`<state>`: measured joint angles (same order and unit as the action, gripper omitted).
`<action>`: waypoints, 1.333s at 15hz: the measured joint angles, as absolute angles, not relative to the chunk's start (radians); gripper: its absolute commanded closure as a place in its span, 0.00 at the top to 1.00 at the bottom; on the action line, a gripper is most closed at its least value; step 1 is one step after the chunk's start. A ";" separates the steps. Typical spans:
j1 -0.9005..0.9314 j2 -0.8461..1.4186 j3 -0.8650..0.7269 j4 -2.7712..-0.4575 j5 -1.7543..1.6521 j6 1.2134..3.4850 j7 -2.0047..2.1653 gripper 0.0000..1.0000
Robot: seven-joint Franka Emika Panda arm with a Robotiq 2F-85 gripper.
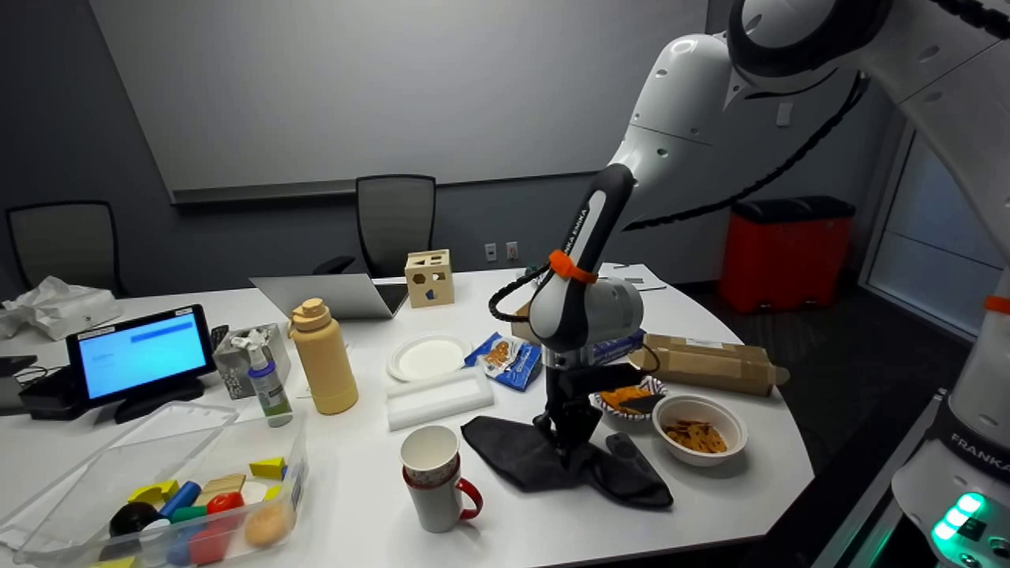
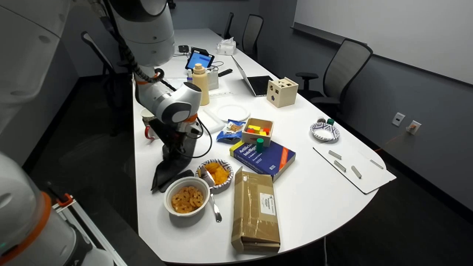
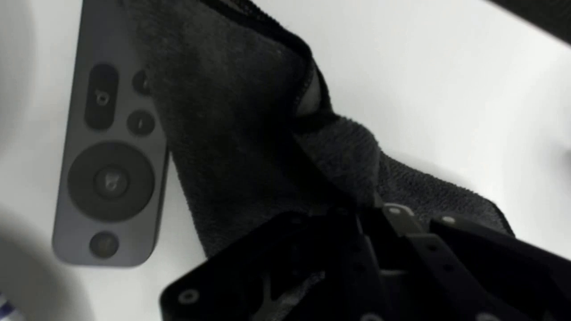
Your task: Use the black napkin to wipe the table
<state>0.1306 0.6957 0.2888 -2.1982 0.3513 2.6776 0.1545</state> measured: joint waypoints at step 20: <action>0.135 0.714 0.289 -2.195 0.352 3.066 0.067 0.02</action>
